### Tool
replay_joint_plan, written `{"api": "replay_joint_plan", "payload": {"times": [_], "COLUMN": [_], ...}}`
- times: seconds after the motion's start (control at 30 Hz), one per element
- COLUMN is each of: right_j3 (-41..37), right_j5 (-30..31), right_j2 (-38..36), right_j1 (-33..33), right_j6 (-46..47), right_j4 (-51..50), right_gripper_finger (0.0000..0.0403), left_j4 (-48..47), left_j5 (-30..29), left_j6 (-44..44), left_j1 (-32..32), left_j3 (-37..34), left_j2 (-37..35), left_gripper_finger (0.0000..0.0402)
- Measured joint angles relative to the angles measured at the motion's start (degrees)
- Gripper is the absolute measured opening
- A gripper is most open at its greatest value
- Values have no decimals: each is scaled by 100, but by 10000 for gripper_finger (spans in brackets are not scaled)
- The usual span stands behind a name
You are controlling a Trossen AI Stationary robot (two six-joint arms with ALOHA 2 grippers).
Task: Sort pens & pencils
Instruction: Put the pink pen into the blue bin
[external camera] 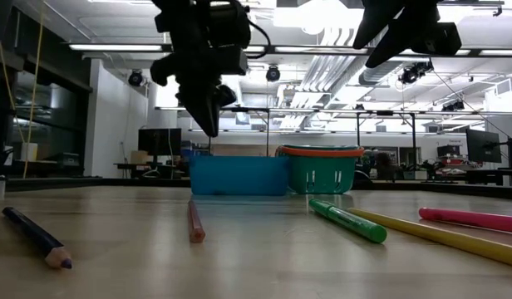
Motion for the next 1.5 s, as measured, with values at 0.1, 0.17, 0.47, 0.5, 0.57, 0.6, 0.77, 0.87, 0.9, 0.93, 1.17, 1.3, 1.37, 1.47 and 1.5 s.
{"api": "replay_joint_plan", "payload": {"times": [0.1, 0.17, 0.47, 0.5, 0.57, 0.6, 0.77, 0.87, 0.9, 0.93, 1.17, 1.3, 1.37, 1.47, 1.5], "right_j3": [0, 0, 0, 0, 0, 0, 0, 0, 0, 0, 0, 0, 0, 0, 0], "right_j5": [0, 0, 0, -1, -42, -87, -227, -245, -257, -259, -260, -260, -261, -262, -264], "right_j2": [0, 0, 0, 0, 0, 0, 0, 0, 0, 0, 0, 0, 0, 0, 0], "right_j1": [0, 0, 0, 0, 0, 0, 2, 2, 0, 0, 0, -33, -39, -67, -70], "right_j6": [0, 0, 0, 0, 2, 0, 4, 9, 9, 5, -50, -290, -366, -470, -472], "right_j4": [0, 0, 0, 0, 0, 0, 0, 4, 12, 31, 274, 632, 810, 992, 1023], "right_gripper_finger": [131, 131, 131, 131, 131, 131, 131, 131, 131, 131, 131, 131, 131, 131, 131], "left_j4": [-79, -78, -177, -177, -178, -177, -182, -181, -177, -183, -66, 49, 43, -2, -57], "left_j5": [5, 5, 2, 1, -2, -2, -63, -98, -162, -248, -568, -741, -794, -815, -817], "left_j6": [114, 137, 188, 159, 79, 39, -204, -330, -369, -395, -849, -1135, -1261, -1427, -1476], "left_j1": [-241, -395, -1121, -1196, -1338, -1406, -1731, -1919, -1985, -2042, -2306, -2328, -2328, -2328, -2328], "left_j3": [0, 0, 0, 2, 0, 0, 0, 0, 0, 0, 0, 1, 0, 0, -2], "left_j2": [0, 0, 0, 0, 0, 0, -5, -71, -107, -158, -827, -1349, -1606, -1911, -1998], "left_gripper_finger": [51, 51, 51, 51, 51, 51, 51, 51, 51, 51, 51, 51, 51, 51, 51]}}
